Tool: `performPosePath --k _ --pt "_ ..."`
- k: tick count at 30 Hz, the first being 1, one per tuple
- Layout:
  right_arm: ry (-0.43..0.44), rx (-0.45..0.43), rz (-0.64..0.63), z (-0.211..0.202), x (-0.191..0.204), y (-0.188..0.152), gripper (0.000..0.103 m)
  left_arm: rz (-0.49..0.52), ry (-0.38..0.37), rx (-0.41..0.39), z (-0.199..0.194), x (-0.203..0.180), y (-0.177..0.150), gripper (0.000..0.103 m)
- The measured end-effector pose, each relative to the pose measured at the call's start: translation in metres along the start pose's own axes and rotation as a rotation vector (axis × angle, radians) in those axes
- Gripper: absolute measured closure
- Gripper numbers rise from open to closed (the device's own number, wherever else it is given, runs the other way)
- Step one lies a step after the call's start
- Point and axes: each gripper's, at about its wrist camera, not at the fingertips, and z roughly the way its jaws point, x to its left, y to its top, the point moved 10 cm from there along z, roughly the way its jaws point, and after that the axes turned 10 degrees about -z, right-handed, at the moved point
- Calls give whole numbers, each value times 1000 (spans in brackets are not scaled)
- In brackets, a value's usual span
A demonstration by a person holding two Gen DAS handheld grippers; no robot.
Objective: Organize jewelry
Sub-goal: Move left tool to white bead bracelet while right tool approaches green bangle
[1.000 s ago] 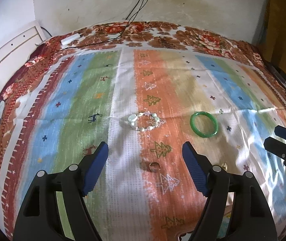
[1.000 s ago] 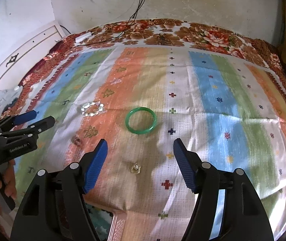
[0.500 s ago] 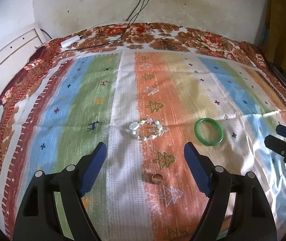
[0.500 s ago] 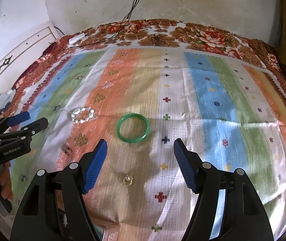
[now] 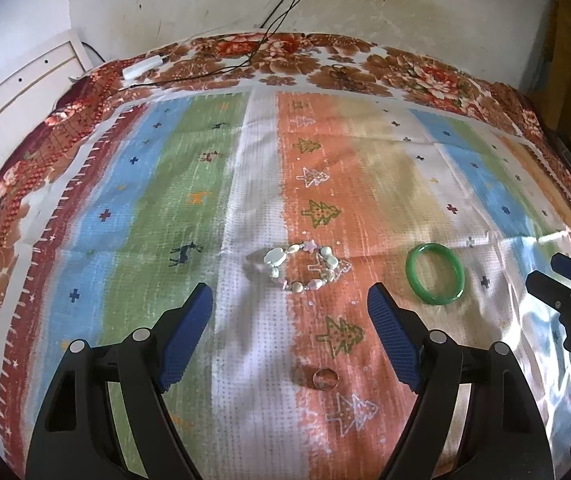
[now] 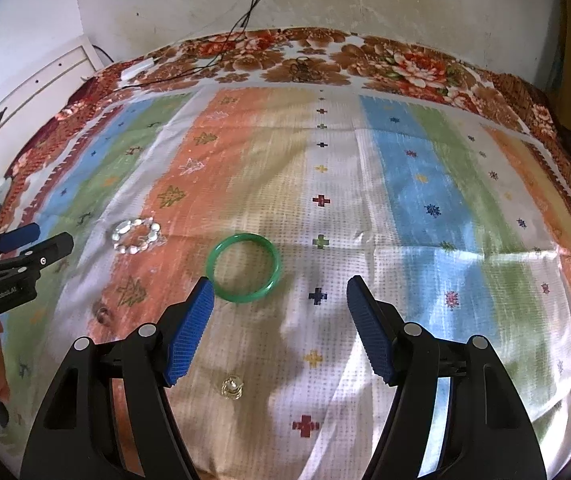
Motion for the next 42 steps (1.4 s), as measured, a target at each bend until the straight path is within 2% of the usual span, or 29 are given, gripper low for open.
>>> performPosePath --k 18,34,42 --pt "-12 90 2 56 -7 -2 35 28 61 55 49 12 4 24" --pt "-12 139 -17 86 -3 -2 35 86 129 78 88 16 5 24" --pt "-16 183 -39 105 1 -8 35 93 142 114 104 21 1 24"
